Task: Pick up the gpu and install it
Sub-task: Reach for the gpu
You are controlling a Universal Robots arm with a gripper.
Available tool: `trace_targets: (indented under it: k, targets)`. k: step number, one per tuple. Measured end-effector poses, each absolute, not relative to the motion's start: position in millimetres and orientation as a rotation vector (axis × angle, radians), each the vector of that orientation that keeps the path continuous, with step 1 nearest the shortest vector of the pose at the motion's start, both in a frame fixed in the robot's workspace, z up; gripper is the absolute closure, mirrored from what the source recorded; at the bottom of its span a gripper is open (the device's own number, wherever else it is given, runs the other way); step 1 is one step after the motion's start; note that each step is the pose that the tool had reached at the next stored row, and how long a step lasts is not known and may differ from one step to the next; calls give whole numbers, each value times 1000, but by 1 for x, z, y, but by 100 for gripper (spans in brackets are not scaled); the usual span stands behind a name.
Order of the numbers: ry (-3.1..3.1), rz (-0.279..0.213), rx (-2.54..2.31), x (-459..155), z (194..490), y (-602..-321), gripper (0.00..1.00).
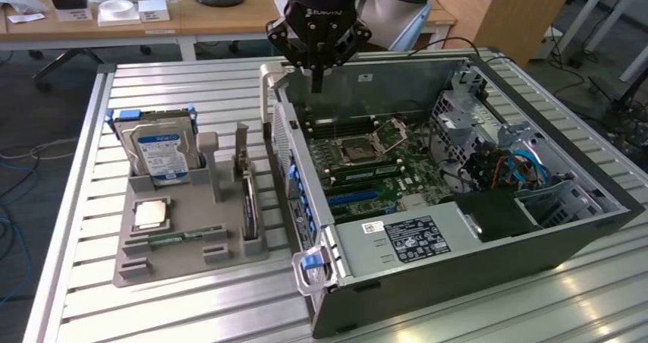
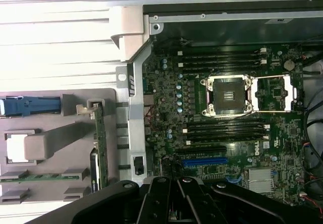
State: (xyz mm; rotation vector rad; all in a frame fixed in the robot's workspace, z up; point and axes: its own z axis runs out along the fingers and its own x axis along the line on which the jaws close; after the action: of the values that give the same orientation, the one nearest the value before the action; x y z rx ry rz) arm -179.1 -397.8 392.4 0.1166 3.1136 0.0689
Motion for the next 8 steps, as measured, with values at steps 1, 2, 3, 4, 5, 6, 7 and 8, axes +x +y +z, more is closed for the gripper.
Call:
trace_targets:
  k: [1,2,3,4,5,6,7,8]
  targets:
    - [3114,69,117,-180,392,-398,86]
    - [3114,69,117,-181,392,-398,86]
    - [3114,69,117,-182,392,-398,86]
    - [3114,69,117,-183,392,-398,86]
    - [3114,69,117,-184,392,-398,86]
    - [3114,69,117,-184,392,-398,86]
    - [3114,69,117,-185,392,-398,86]
    - [3114,69,117,-186,392,-398,86]
